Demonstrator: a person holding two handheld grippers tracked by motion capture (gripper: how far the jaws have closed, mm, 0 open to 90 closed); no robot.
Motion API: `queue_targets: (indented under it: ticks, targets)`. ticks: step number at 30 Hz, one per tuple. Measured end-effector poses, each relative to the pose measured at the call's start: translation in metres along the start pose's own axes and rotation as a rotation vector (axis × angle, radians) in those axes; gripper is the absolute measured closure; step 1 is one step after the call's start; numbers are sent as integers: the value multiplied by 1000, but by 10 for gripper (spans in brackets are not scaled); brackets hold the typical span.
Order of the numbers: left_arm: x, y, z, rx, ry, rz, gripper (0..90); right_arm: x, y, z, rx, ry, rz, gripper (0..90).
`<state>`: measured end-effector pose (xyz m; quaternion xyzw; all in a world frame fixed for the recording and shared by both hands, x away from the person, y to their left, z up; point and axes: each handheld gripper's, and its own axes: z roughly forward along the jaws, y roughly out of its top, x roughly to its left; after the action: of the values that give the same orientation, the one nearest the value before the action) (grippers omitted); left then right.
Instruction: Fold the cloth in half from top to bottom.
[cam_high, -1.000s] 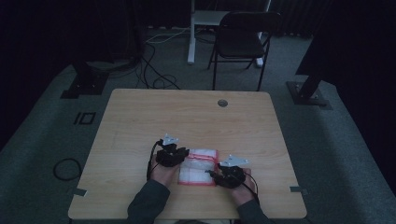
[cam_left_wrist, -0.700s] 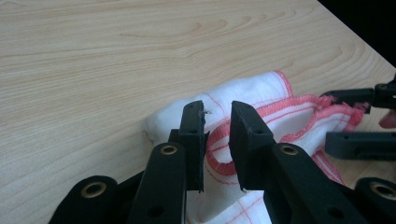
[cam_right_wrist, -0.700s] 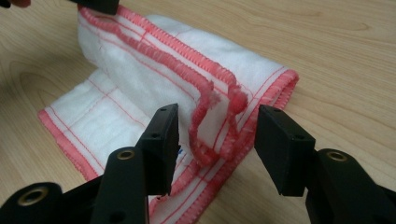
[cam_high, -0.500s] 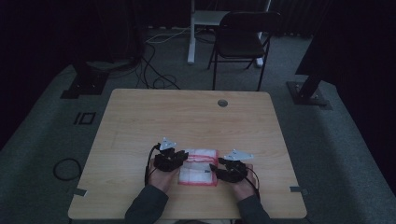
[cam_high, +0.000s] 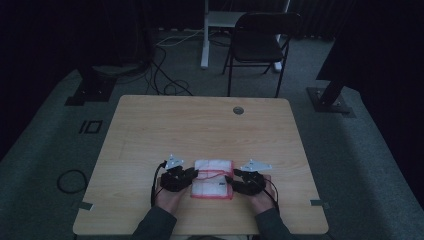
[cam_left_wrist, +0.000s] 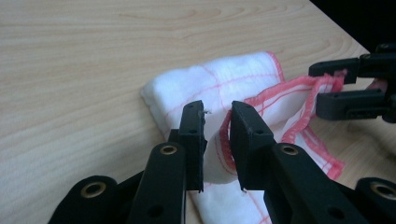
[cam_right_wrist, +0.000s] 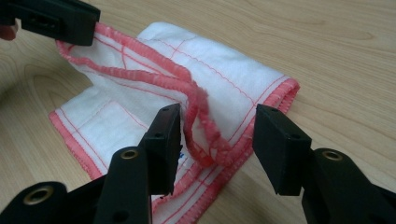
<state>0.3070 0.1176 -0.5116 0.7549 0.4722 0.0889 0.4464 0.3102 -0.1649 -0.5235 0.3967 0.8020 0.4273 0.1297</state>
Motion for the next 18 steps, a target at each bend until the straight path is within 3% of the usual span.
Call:
queue_targets:
  ticks: [18]
  targets:
    - [-4, -19, -7, 19, -15, 14, 736, 0, -6, -7, 5, 4, -6, 515]
